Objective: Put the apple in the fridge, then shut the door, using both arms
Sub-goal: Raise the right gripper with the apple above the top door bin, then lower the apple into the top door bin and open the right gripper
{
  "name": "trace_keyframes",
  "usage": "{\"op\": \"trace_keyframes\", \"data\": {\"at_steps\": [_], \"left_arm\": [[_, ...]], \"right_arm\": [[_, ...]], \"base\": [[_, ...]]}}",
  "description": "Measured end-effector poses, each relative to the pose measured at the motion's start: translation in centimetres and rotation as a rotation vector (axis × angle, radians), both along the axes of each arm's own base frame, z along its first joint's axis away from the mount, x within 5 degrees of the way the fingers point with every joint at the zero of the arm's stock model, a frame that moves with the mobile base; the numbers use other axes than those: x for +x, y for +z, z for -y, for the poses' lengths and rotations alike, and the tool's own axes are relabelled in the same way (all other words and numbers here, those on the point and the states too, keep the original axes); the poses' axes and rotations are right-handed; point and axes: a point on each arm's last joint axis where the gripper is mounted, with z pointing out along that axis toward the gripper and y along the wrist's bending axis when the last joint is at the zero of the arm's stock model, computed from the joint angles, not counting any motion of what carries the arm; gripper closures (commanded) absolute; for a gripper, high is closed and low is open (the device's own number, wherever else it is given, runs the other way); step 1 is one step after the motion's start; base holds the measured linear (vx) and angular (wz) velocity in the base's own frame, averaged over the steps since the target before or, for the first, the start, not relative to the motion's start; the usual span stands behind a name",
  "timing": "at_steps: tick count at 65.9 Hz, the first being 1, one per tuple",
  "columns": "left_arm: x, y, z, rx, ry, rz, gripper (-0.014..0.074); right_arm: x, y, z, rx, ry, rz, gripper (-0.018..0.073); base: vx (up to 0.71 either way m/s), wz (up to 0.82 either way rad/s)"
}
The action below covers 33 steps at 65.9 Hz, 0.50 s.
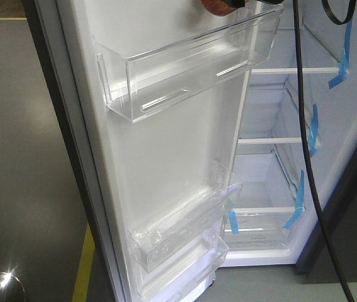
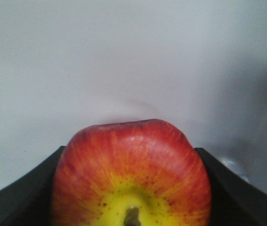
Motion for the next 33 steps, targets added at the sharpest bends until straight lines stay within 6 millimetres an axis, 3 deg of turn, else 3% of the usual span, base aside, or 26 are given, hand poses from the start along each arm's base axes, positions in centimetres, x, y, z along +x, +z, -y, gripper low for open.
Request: {"op": "trace_keyframes", "data": {"at_steps": [18, 33], "left_arm": [[0.00, 0.00, 0.00, 0.000, 0.000, 0.000, 0.0603], [0.00, 0.00, 0.00, 0.000, 0.000, 0.000, 0.0603]], "right_arm": [[0.18, -0.93, 0.27, -0.074, -0.015, -0.074, 0.0365], [0.15, -1.01, 0.24, -0.074, -0.012, -0.089, 0.0171]], "base": [[0.00, 0.00], [0.00, 0.00]]}}
